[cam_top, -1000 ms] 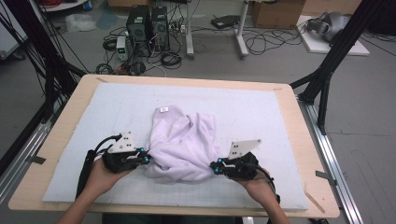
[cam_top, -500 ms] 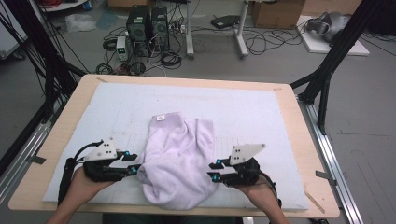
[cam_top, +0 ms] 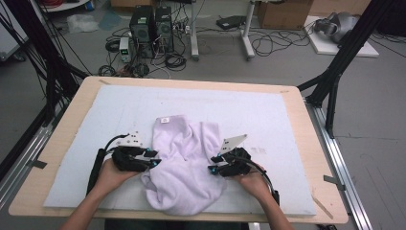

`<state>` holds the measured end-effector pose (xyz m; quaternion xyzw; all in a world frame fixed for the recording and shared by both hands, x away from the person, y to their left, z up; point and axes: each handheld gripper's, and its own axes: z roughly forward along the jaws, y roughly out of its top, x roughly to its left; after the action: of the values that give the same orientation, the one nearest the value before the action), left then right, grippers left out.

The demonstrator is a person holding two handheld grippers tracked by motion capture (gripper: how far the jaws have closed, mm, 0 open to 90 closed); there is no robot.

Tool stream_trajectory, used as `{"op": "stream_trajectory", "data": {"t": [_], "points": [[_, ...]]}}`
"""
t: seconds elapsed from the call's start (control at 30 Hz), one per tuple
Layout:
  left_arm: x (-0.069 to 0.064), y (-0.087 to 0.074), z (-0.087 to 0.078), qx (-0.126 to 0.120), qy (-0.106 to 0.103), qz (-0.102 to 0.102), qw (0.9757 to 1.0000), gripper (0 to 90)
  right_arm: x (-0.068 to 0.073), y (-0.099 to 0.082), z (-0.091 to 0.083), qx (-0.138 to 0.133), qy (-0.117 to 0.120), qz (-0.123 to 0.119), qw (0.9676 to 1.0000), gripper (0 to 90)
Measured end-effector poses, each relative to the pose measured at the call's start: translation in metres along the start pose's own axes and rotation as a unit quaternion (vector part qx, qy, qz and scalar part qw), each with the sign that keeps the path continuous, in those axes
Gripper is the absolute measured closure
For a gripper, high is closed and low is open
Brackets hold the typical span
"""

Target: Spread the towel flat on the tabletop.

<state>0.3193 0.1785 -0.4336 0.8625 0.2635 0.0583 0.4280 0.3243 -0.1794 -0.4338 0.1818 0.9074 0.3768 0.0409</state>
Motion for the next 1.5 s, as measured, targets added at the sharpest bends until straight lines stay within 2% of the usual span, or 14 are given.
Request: {"op": "stream_trajectory", "data": {"t": [0.03,0.13,0.27,0.47,0.67,0.73,0.77,0.83,0.93,1.07,1.23,1.33,1.4,1.5], "points": [[-0.002,-0.001,0.003,0.004,0.000,0.006,1.0000,78.2,0.001,-0.003,-0.001,-0.008,0.001,-0.004,1.0000,79.7],[-0.006,0.001,0.001,0.007,0.013,0.023,0.9996,82.3,0.001,-0.009,-0.005,-0.020,0.008,0.009,0.9997,84.7],[-0.009,0.000,-0.014,-0.005,0.022,0.021,0.9995,83.0,0.006,-0.012,-0.015,-0.032,0.011,0.014,0.9993,85.1],[-0.017,-0.006,-0.047,-0.022,0.037,0.027,0.9987,83.3,0.032,-0.015,-0.031,-0.036,0.019,-0.006,0.9992,85.1],[-0.026,-0.016,-0.073,-0.027,0.035,0.034,0.9985,83.3,0.059,-0.018,-0.037,-0.037,0.049,-0.015,0.9980,84.9],[-0.028,-0.017,-0.078,-0.027,0.030,0.040,0.9984,79.7,0.068,-0.014,-0.041,-0.049,0.064,-0.025,0.9964,80.4],[-0.028,-0.017,-0.079,-0.030,0.029,0.039,0.9984,79.7,0.068,-0.014,-0.041,-0.049,0.064,-0.025,0.9964,80.4],[-0.023,-0.015,-0.083,-0.033,0.032,0.032,0.9984,69.1,0.065,-0.007,-0.048,-0.065,0.057,-0.029,0.9958,74.2],[-0.013,-0.011,-0.083,-0.046,0.037,0.009,0.9982,53.6,0.050,0.003,-0.052,-0.074,0.025,-0.033,0.9964,64.9],[-0.004,-0.009,-0.066,-0.037,0.029,-0.002,0.9989,48.2,0.024,0.008,-0.035,-0.052,-0.001,-0.029,0.9982,57.0],[0.002,-0.015,-0.036,-0.002,0.012,-0.008,0.9999,53.3,0.008,0.002,-0.008,0.002,0.010,-0.008,0.9999,52.9],[0.004,-0.018,-0.024,0.011,0.002,-0.012,0.9999,63.6,0.010,0.001,-0.002,0.022,0.027,-0.018,0.9992,70.8],[0.002,-0.019,-0.020,0.012,0.002,-0.012,0.9999,69.7,0.012,-0.002,-0.001,0.015,0.041,-0.022,0.9988,83.4],[0.000,-0.017,-0.021,0.014,0.007,-0.005,0.9999,73.7,0.014,-0.009,-0.006,0.006,0.058,-0.004,0.9983,86.1]]}}
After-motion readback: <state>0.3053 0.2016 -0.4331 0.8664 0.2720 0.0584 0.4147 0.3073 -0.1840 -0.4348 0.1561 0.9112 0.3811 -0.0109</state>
